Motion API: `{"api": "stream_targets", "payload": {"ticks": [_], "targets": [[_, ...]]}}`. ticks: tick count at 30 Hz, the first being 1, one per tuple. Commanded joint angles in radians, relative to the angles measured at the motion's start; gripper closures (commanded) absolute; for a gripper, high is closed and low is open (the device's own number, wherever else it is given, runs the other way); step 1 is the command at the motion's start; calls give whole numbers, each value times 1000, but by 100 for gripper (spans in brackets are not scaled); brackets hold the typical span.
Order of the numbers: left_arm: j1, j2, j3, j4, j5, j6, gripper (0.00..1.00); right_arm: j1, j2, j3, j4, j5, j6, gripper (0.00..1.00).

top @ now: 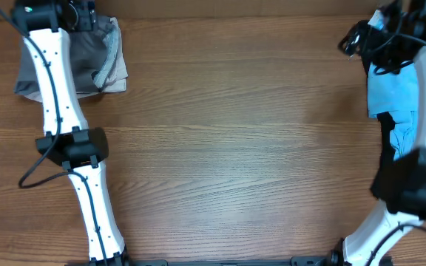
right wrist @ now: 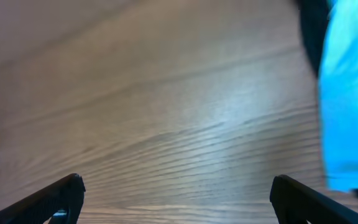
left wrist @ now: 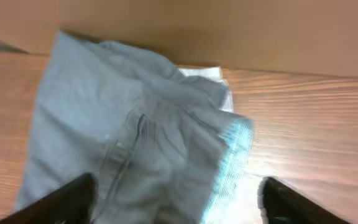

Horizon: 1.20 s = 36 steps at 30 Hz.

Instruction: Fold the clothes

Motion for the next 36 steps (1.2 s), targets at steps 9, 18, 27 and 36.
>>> {"api": "stream_targets", "payload": {"ticks": [9, 18, 27, 36], "targets": [[-13, -206, 37, -240, 129, -12, 0, 198, -270, 55, -111, 169, -56, 0], [-13, -203, 33, -250, 128, -12, 0, 296, -344, 55, -194, 158, 132, 0], [-13, -203, 33, -250, 128, -12, 0, 308, -336, 55, -235, 122, 200, 0], [-13, -203, 33, -250, 128, -12, 0, 307, -339, 54, -255, 260, 96, 0]]}}
